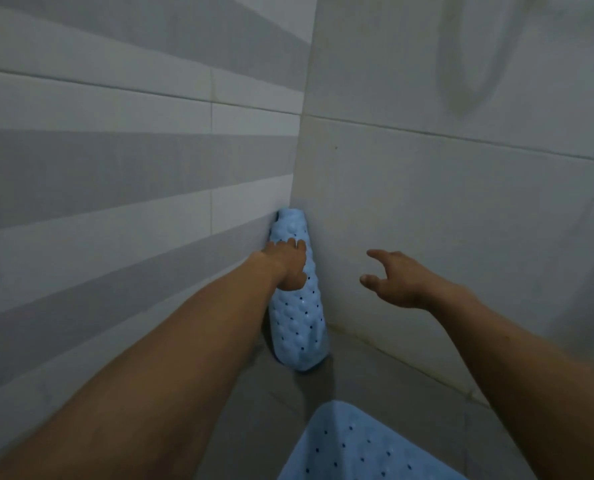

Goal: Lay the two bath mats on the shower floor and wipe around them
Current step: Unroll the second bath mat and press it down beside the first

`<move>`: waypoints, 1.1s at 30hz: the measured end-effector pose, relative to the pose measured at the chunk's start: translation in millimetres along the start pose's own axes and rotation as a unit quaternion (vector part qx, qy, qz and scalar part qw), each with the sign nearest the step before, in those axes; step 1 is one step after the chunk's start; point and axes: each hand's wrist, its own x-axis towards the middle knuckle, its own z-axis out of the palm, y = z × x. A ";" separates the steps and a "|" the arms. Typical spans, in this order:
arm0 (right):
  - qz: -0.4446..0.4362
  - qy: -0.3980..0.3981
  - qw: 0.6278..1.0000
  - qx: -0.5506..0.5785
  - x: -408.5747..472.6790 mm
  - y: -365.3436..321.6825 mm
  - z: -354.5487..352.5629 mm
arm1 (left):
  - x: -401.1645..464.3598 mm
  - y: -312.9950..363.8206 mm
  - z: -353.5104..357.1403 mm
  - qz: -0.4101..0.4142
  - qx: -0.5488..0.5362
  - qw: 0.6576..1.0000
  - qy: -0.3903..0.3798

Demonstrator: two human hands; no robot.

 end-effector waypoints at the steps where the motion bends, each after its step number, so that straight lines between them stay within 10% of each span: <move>1: -0.002 -0.001 1.000 -0.004 14.3 -6.3 3.8 | 11.9 -8.1 3.8 -0.002 -0.011 1.000 0.008; 24: -0.103 -0.026 0.983 -0.152 254.6 -94.9 41.8 | 147.5 -85.8 56.7 -0.069 -0.382 0.904 0.179; 33: -0.115 0.106 0.953 -0.261 228.9 -89.3 36.4 | 136.0 -76.8 53.9 -0.038 -0.363 0.905 0.218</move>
